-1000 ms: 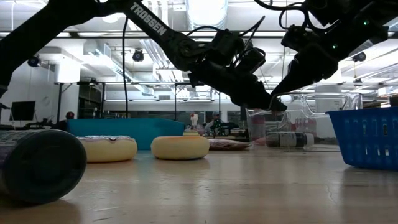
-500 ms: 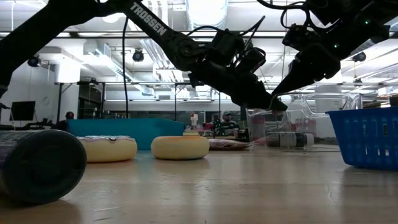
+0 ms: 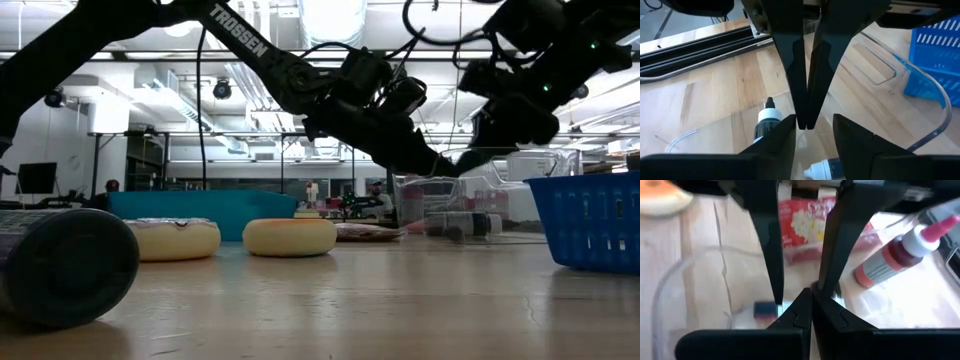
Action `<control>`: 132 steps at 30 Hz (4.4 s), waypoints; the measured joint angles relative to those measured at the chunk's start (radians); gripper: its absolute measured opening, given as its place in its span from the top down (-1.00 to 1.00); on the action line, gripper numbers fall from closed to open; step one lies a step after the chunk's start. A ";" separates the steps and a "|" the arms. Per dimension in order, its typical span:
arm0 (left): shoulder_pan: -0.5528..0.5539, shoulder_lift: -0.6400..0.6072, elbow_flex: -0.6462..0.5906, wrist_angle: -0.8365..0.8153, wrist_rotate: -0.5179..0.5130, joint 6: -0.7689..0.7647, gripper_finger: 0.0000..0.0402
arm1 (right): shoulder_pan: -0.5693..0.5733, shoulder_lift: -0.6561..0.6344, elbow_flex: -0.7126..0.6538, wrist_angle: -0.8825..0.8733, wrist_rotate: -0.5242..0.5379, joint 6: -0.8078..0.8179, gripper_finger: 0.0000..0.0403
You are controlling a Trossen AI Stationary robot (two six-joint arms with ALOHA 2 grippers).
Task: Pick & Place Food Item
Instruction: Put the white doughnut into the blue bin
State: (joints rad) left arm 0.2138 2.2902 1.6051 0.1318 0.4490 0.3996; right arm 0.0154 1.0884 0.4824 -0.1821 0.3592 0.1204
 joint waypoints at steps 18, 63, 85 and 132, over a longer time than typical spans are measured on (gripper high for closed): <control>0.001 -0.077 -0.005 0.009 -0.056 0.024 0.32 | 0.037 -0.131 0.000 0.007 0.170 -0.033 0.96; -0.017 -1.359 -1.381 0.303 -0.120 -0.306 0.25 | 0.146 -0.433 -0.148 0.324 -0.074 -0.206 -0.10; -0.080 -1.376 -1.485 0.267 -0.158 -0.371 0.10 | 0.185 -0.573 -0.198 0.356 -0.146 -0.250 -0.24; -0.293 -1.221 -1.270 -0.259 -0.412 -0.306 0.10 | 0.185 -0.648 -0.301 0.394 -0.098 -0.270 -0.22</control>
State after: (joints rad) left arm -0.0792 1.0692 0.3347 -0.1274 0.0372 0.0933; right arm 0.2008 0.4408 0.1810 0.2124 0.2615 -0.1497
